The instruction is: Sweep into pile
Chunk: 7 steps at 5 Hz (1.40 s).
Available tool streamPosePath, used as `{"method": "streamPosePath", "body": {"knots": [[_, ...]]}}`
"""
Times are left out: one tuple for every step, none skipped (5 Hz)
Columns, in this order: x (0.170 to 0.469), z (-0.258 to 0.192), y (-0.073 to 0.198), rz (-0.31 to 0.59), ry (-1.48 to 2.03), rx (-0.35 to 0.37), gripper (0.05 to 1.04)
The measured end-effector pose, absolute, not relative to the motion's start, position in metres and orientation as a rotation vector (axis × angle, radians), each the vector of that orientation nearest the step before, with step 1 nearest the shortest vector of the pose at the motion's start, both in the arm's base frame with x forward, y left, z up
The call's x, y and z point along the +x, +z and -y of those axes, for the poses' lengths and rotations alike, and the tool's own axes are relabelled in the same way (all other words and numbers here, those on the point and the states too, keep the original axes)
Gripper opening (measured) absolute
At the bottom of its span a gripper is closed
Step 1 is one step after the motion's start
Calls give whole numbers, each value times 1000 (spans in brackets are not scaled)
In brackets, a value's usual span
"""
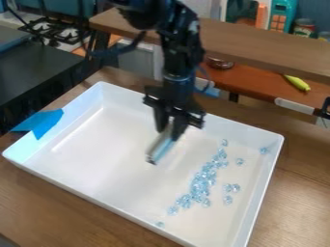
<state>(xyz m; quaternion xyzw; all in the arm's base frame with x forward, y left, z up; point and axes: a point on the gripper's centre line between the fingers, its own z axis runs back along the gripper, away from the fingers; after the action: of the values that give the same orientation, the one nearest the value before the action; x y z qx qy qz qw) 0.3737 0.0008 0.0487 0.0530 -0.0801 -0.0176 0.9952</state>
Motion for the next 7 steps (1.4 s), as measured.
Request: {"method": "streamPosePath", "body": {"knots": [[358,-30,53,152,-22,123,354],[337,-35,57,46,151,118,354],[327,-22,65,-43,293,-1,354],[324,-16,66,-111,495,-38,354],[319,0,51,-104,569,-55,354],[322,8,40,-91,620,-84,354],[318,11,15,-114,643,-92,354]]}}
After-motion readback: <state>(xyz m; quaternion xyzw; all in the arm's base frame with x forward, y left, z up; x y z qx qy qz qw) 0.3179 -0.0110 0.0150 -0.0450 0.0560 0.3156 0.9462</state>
